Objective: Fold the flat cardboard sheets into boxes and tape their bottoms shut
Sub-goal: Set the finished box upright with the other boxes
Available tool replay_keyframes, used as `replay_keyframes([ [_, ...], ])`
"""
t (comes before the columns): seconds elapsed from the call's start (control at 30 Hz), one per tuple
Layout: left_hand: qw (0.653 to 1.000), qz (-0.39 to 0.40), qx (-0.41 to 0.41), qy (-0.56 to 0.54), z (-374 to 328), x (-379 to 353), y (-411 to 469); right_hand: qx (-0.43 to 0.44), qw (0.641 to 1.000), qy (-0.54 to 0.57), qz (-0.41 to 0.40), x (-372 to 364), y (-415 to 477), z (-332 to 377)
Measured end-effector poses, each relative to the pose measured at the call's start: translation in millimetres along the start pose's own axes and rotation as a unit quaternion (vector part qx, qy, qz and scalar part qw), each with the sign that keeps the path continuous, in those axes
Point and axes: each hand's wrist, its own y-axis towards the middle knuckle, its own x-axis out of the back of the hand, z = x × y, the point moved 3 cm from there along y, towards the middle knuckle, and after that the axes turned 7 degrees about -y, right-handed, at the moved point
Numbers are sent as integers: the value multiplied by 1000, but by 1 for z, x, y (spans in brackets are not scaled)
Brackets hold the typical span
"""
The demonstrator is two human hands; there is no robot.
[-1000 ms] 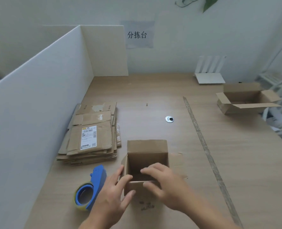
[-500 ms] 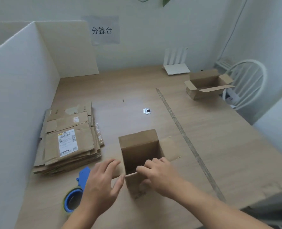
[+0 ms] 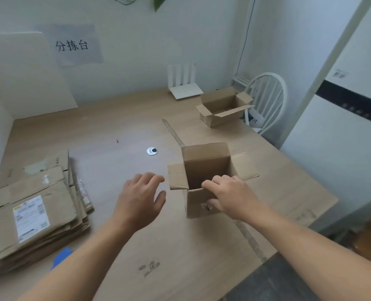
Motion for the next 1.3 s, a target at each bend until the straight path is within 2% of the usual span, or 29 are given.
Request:
replay_keyframes([
  [0.2,997,50,-32,50,-20,-29,63,-5,999,-8,31,-11,16,-75],
  [0.3,994,62,-17,87,-21,-40,101,-3,999,5,31,-23,42,-110],
  [0.43,986,95,19,139,-26,-50,157,62,997,24,29,-37,102,-149],
  [0.63,980,70,80,169,-21,-51,236,130,990,46,7,-51,210,-178],
  [0.8,978,50,136,153,-2,-60,268,151,988,41,-11,-59,287,-188],
  [1.03,973,29,207,101,21,-89,299,153,987,49,14,-88,362,-197],
  [1.3,975,43,209,67,30,-113,329,151,988,13,5,-95,404,-213],
])
